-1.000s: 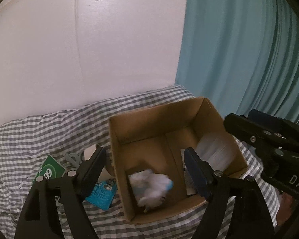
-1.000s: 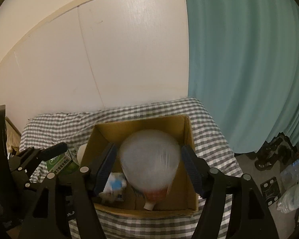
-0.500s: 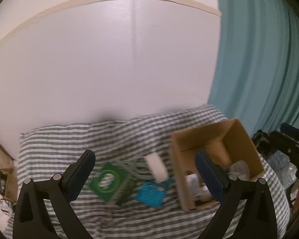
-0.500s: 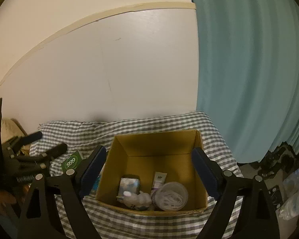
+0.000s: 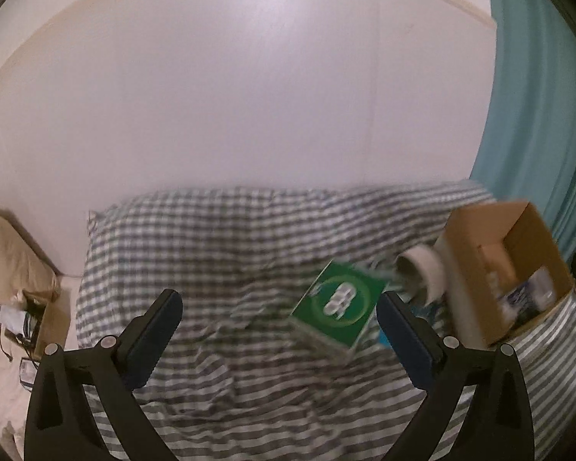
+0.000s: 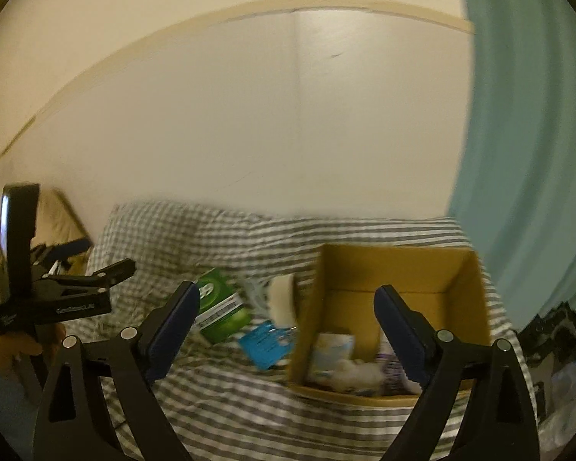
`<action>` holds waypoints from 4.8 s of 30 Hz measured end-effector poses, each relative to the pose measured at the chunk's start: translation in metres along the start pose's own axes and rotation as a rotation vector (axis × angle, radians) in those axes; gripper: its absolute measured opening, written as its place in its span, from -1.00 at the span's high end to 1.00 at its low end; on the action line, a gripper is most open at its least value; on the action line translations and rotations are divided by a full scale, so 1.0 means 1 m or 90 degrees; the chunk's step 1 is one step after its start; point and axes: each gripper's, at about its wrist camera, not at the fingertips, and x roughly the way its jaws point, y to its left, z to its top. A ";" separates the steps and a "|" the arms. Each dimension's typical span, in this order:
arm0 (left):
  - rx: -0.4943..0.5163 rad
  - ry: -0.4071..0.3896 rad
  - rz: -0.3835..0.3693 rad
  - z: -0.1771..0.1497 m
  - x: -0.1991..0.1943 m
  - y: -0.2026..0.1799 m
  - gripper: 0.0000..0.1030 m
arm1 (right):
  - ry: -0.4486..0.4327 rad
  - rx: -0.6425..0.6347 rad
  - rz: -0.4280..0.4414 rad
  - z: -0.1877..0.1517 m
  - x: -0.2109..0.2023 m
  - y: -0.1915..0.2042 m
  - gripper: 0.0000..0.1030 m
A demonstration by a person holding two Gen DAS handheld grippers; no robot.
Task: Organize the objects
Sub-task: 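Move both tools toward the green medicine box and tape roll, then grasp the green medicine box with the left tool while the right tool grasps the masking tape roll, then carry the medicine box with the left tool while the right tool carries the tape roll over the box, then open both tools to drop the medicine box and tape roll into the box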
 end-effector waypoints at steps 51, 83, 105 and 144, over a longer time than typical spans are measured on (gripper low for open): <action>-0.008 0.117 -0.151 -0.044 0.134 -0.017 -0.80 | 0.387 -0.274 -0.114 -0.008 0.248 0.074 0.33; 0.055 -0.117 -0.132 0.080 -0.121 -0.124 -0.71 | 0.051 -0.149 -0.127 0.092 -0.085 -0.011 0.42; 0.142 -0.042 -0.119 0.069 0.009 -0.251 -0.71 | 0.057 0.003 -0.104 0.033 0.000 -0.132 0.42; 0.073 -0.049 -0.106 0.055 -0.036 -0.189 -0.98 | 0.020 0.078 -0.087 0.030 -0.031 -0.101 -0.55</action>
